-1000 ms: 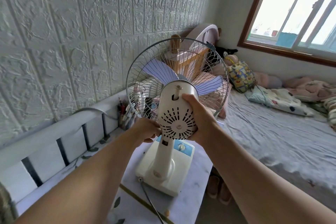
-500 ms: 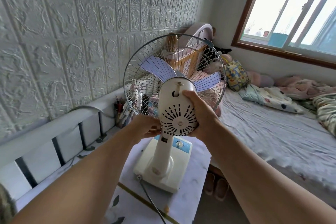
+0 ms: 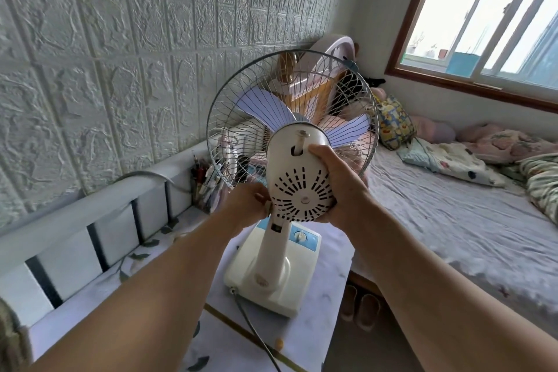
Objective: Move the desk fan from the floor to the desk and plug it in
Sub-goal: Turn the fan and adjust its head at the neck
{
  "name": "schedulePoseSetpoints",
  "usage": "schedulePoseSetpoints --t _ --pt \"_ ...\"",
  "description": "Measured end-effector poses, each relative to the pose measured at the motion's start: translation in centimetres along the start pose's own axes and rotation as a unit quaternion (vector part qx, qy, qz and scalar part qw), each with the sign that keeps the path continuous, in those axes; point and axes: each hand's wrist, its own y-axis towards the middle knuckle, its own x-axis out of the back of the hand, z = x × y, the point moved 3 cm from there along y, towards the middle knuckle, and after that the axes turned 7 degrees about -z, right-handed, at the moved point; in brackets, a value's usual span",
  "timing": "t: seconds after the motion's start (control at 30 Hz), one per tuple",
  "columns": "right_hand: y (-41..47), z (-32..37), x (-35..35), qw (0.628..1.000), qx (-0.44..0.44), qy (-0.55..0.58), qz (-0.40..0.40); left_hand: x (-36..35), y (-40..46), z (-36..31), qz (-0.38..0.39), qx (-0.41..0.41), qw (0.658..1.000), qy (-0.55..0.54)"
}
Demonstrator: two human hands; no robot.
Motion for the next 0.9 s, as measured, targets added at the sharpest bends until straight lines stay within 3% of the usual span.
schedulePoseSetpoints --t 0.1,0.2,0.4,0.53,0.7,0.9 --pt "-0.1 0.1 0.1 1.0 -0.007 0.004 0.01 0.6 0.1 0.1 0.011 0.006 1.0 -0.025" --pt "-0.2 0.2 -0.1 1.0 -0.011 0.001 0.015 1.0 0.1 0.4 0.043 0.072 0.993 -0.086" --pt "-0.1 0.1 0.1 1.0 -0.015 -0.002 0.004 0.5 0.9 0.6 0.038 0.134 0.989 -0.045" --pt "0.0 0.0 0.1 1.0 -0.017 -0.005 -0.006 0.9 0.8 -0.6 0.067 0.083 0.994 -0.022" --pt "-0.1 0.1 0.2 1.0 -0.022 0.008 -0.007 0.8 0.1 -0.4 0.004 0.021 0.999 0.028" --pt "0.2 0.1 0.2 1.0 -0.023 0.01 0.002 0.7 0.7 -0.5 0.028 0.112 0.993 -0.013"
